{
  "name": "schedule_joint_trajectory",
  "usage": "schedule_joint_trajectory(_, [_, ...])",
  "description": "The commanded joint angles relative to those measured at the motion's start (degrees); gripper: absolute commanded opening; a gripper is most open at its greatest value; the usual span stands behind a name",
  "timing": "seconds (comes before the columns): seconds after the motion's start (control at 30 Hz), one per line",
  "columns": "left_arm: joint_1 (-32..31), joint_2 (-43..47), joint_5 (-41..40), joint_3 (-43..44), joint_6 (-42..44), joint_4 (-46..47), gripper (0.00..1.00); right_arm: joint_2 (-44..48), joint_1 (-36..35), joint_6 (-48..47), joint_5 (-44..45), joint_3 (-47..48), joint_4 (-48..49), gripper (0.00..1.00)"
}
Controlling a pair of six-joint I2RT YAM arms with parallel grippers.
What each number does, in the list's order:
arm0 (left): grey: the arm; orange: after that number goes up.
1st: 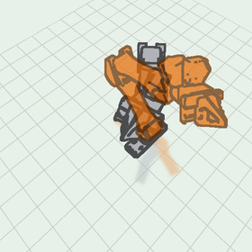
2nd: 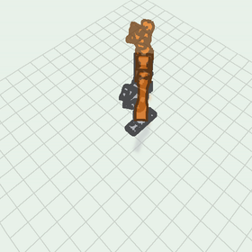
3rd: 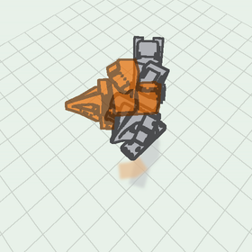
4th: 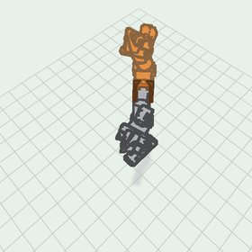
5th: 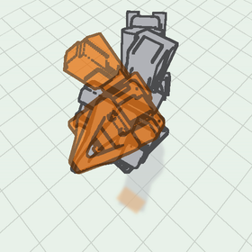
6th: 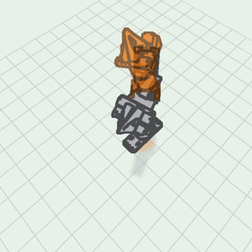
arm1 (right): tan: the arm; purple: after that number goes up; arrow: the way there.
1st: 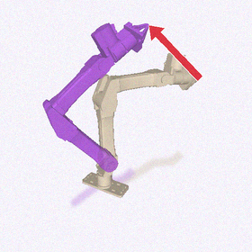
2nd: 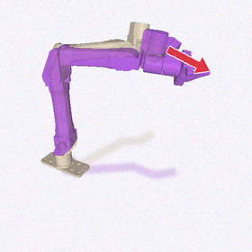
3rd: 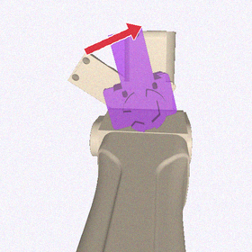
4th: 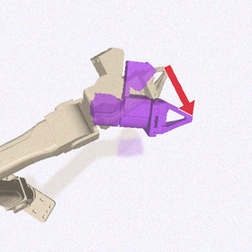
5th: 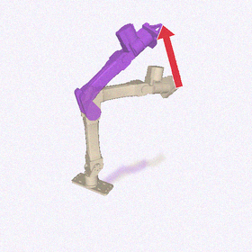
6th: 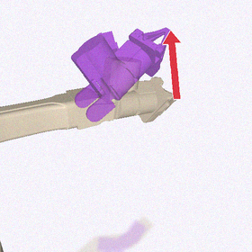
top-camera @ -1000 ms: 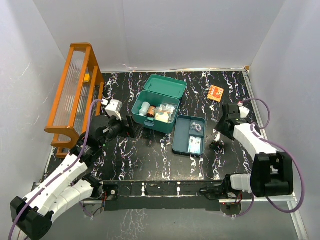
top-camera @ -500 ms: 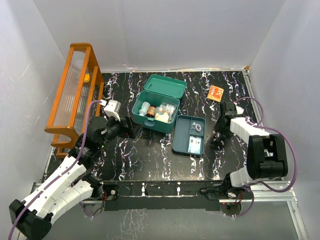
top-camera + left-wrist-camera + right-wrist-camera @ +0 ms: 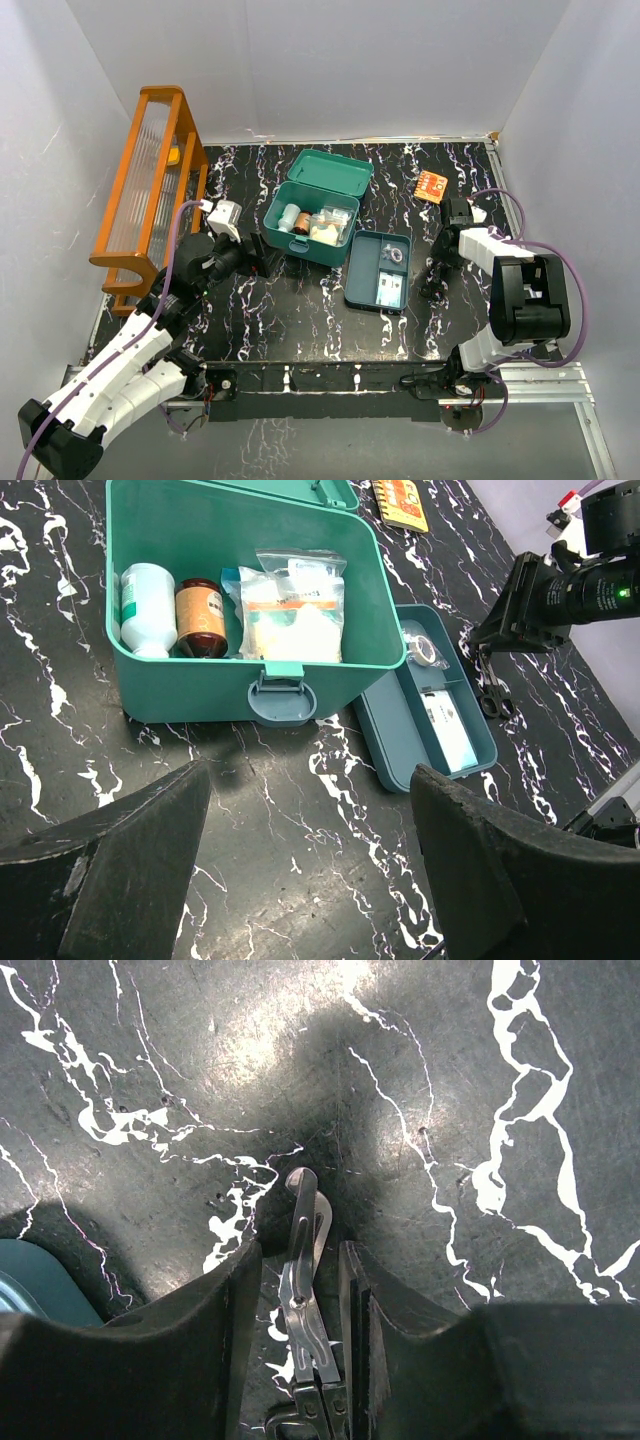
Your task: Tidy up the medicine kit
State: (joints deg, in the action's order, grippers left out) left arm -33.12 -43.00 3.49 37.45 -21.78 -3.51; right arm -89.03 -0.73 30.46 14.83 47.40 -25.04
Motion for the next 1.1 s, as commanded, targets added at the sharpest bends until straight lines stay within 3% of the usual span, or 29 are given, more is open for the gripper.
schedule_joint_trajectory(0.0, [-0.1, 1.0, -0.1, -0.3, -0.3, 0.3, 0.79, -0.6, 0.3, 1.2, -0.7, 1.1, 2.8, 0.34])
schedule_joint_trajectory(0.43, [-0.1, 0.8, -0.1, -0.2, -0.3, 0.6, 0.79, 0.6, 0.3, -0.7, -4.8, 1.2, 4.0, 0.01])
schedule_joint_trajectory(0.77, [-0.1, 0.5, 0.7, -0.3, -0.3, 1.2, 0.8, 5.8, 0.3, -0.8, -7.7, 1.4, 1.9, 0.0])
schedule_joint_trajectory(0.9, [-0.1, -1.5, 12.5, -0.3, 0.0, 5.3, 0.82, 9.4, 0.3, -0.9, -9.5, 1.2, 0.5, 0.0])
schedule_joint_trajectory(1.07, [-0.1, -4.7, 17.0, 0.7, -0.6, 6.2, 0.84, 11.1, 0.3, -1.6, -10.5, -0.3, 0.2, 0.0])
